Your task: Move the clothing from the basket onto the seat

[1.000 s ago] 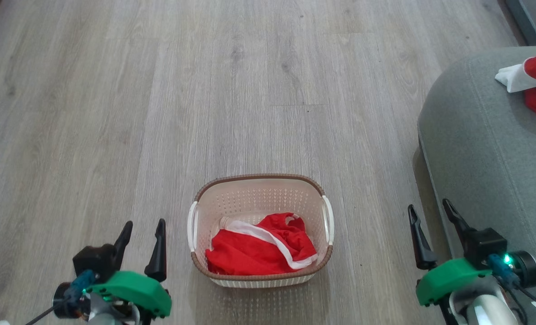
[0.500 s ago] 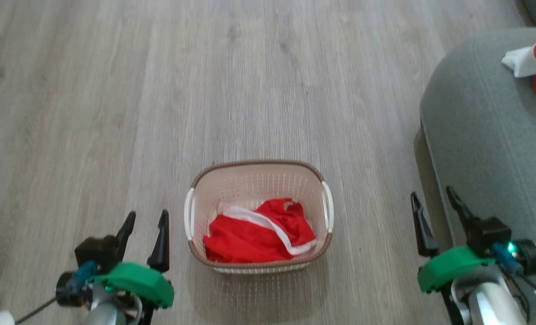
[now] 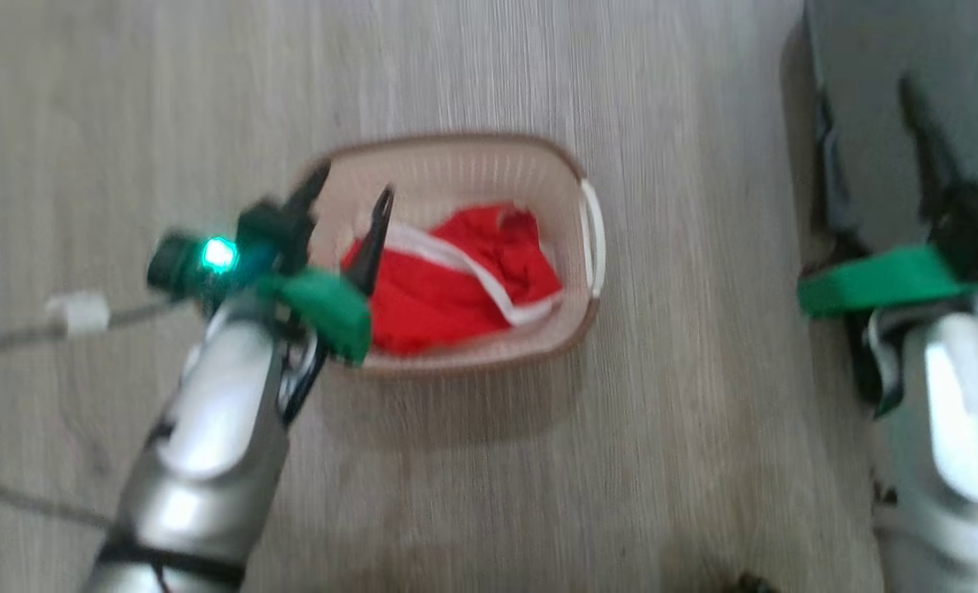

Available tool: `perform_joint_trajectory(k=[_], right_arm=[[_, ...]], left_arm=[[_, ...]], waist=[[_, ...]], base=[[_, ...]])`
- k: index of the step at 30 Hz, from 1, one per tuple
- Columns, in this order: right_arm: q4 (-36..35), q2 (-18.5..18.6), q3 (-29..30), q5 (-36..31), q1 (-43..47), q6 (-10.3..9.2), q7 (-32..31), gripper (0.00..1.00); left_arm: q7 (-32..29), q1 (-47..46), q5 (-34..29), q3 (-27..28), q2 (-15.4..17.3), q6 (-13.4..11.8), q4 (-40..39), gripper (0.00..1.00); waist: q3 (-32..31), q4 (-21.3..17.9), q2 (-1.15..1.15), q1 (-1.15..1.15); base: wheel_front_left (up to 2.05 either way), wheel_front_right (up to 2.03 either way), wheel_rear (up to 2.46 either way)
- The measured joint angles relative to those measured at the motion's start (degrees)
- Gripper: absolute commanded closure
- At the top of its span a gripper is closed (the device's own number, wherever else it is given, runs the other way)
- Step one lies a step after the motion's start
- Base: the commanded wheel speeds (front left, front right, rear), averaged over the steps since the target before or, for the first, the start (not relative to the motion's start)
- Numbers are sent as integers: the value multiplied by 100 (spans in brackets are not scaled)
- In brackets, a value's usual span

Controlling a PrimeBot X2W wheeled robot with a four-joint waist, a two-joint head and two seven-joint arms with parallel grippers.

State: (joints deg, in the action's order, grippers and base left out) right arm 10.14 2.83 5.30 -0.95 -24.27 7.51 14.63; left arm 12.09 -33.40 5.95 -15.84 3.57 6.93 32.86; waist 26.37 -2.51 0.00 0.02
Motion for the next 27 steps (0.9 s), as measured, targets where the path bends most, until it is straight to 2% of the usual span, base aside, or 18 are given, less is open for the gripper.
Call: perform_joint_trajectory(k=[5, 6, 8, 10, 11, 12, 16, 21, 27], right_arm=[[-282, 9, -45, 42, -630, 0, 1, 0], [-282, 9, -45, 42, -630, 0, 1, 0], [-290, 12, -166, 102, -783, 0, 1, 0], [-328, 11, -267, 153, -874, 0, 1, 0], [-392, 11, -304, 236, -939, 0, 1, 0], [-392, 11, -304, 236, -939, 0, 1, 0], [-477, 11, -316, 379, -983, 0, 1, 0], [-572, 11, -319, 621, -1021, 0, 1, 0], [-664, 11, -293, 855, -1037, 0, 1, 0]], left_arm=[[-388, -1298, -364, -792, 75, 49, 637, 0], [-388, -1298, -364, -792, 75, 49, 637, 0], [-554, -1701, -409, -1311, 141, 52, 1016, 0], [-667, -1978, -323, -1775, 200, 51, 1400, 0], [-732, -2202, -232, -2216, 299, 51, 1742, 0], [-732, -2202, -232, -2216, 299, 51, 1742, 0], [-929, -2683, 108, -2867, 455, 51, 2338, 0], [-1146, -3244, 516, -3253, 579, 51, 2872, 0], [-1211, -3678, 768, -3300, 703, 51, 3399, 0]], waist=[[962, -110, 0, 1], [962, -110, 0, 1], [1323, -168, 0, 1], [1652, -244, 0, 1], [1941, -335, 0, 0], [1941, -335, 0, 0], [2401, -558, 0, 0], [2814, -870, 0, -1], [3181, -1194, 0, -2]], base=[[0, 0, 0], [0, 0, 0], [0, 0, 0], [0, 0, 0], [0, 0, 0], [0, 0, 0], [0, 0, 0], [0, 0, 0], [0, 0, 0]])
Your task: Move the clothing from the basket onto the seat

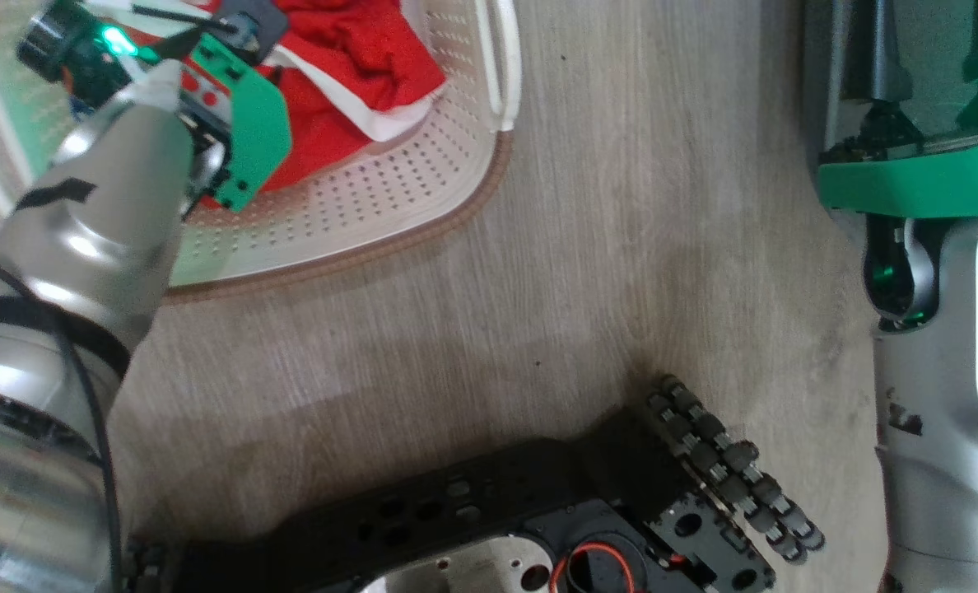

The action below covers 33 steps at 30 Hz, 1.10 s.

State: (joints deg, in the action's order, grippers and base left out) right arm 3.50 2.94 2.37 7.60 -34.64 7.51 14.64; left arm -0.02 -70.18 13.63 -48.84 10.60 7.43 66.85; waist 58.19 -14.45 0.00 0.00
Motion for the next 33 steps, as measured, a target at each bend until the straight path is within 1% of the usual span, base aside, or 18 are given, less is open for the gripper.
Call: perform_joint_trajectory(k=[7, 19, 20, 21, 22, 23, 28, 31, 33], right_arm=[[-66, -2, -19, 244, 28, 0, 0, 0], [-240, -4, 49, 478, 366, 0, 0, 0], [-240, -5, 49, 493, 386, 0, 0, 0], [-240, -5, 51, 515, 400, 0, 0, 0], [-240, -5, 53, 531, 411, 0, 0, 0], [-238, -5, 54, 558, 420, 0, 0, 0], [-207, -5, 78, 578, 429, 0, 0, 0], [-163, -5, 75, 608, 419, 0, 0, 0], [-122, -5, 71, 608, 381, 0, 0, 0]], left_arm=[[-42, -170, 2, -163, 58, 0, 379, 0], [-219, -253, -3, -503, 52, 0, 645, 0], [-218, -252, -3, -516, 49, 0, 650, 2], [-215, -252, -3, -530, 44, 0, 655, 51], [-197, -251, -2, -537, 36, 0, 658, 93], [-182, -247, 0, -543, 24, 0, 662, 100], [-7, -230, 159, -508, -18, 0, 678, 100], [327, -231, 315, -416, -37, -8, 675, 100], [636, -232, 466, -260, -82, -64, 644, 100]], waist=[[242, -252, 0, 0], [276, -394, 0, 0], [276, -400, 0, 0], [277, -406, 0, 0], [278, -410, 0, 0], [278, -413, 0, 0], [254, -417, 0, 0], [208, -408, 0, 0], [160, -394, 0, 0]], base=[[0, 0, 0], [0, 0, 0], [0, 0, 0], [0, 0, 0], [0, 0, 0], [0, 0, 0], [0, 0, 0], [0, 0, 0], [0, 0, 0]])
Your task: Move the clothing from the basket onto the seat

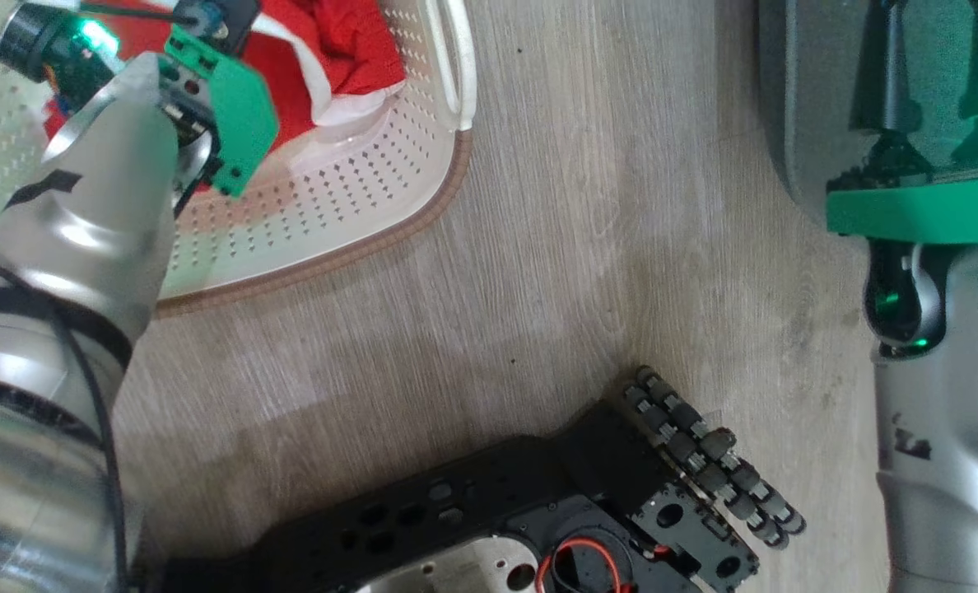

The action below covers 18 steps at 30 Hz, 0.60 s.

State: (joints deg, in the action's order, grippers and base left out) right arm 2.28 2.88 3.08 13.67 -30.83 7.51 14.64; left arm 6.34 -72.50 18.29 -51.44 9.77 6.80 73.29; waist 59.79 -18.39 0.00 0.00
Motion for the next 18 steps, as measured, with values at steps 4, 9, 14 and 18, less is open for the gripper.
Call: perform_joint_trajectory(k=[4, 9, 14, 18], right_arm=[[97, -1, 65, -48, -53, 0, 0, 0], [287, -3, 298, -363, 216, 0, 0, 0], [521, -4, 549, -641, 791, 0, 0, 0], [690, -4, 620, -795, 1101, 0, 0, 0]], left_arm=[[544, 17, 299, 267, -159, -43, -120, 100], [788, 711, 805, 782, -367, -66, -786, 100], [792, 1747, 1106, 1505, -268, -254, -1984, 100], [792, 2779, 1247, 2095, -186, -355, -2743, 100]], waist=[[-159, 81, 0, 0], [-805, 368, 0, 0], [-1594, 679, 0, -1], [-2313, 931, 0, -1]], base=[[0, 0, 0], [0, 0, 0], [0, 0, 0], [0, 0, 0]])
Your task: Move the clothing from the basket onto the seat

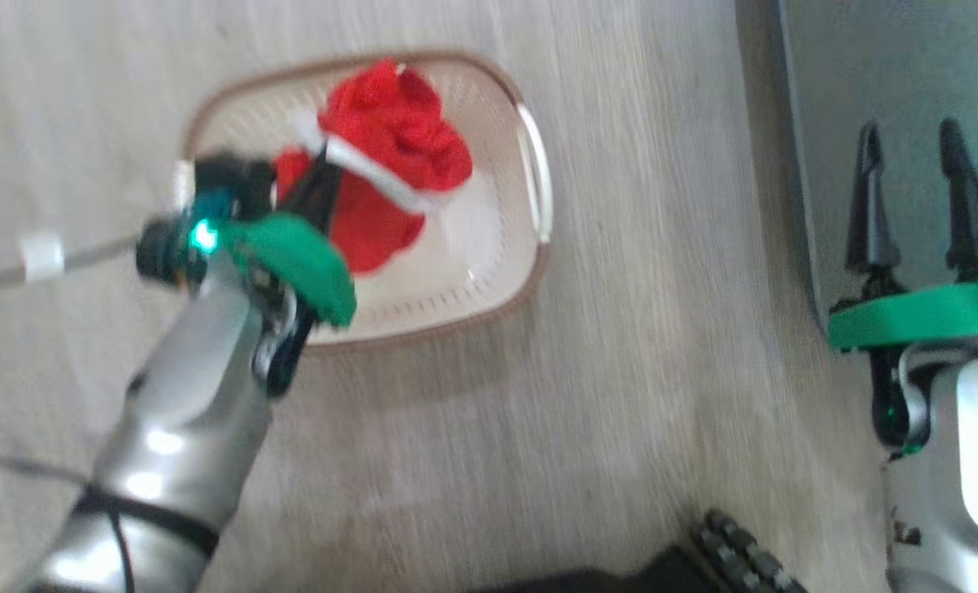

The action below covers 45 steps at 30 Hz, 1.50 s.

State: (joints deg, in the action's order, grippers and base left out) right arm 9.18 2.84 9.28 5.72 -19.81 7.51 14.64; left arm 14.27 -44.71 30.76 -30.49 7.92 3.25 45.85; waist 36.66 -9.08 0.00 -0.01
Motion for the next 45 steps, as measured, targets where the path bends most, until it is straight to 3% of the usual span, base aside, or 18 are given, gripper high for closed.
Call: perform_joint_trajectory(k=[12, 22, 27, 45], right_arm=[[486, 5, 180, -229, 1171, 0, -1, 0], [953, 224, 18, -308, 1589, 0, -1, 0], [1091, 245, -93, -308, 1739, 0, -1, 0], [1144, 245, -359, -270, 1739, 0, -1, 0]], left_arm=[[0, 2656, -207, 1415, 65, -399, -1933, 100], [0, 3487, -527, 1830, 76, -414, -2236, 100], [0, 3658, -576, 1946, 54, -388, -2226, 100], [0, 3674, -790, 2048, -59, -229, -2223, 100]], waist=[[-2163, 649, 0, 0], [-3318, 1088, 0, 0], [-3605, 1179, 0, 0], [-3677, 1123, 0, 0]], base=[[0, 0, 0], [0, 0, 0], [0, 0, 0], [0, 0, 0]])
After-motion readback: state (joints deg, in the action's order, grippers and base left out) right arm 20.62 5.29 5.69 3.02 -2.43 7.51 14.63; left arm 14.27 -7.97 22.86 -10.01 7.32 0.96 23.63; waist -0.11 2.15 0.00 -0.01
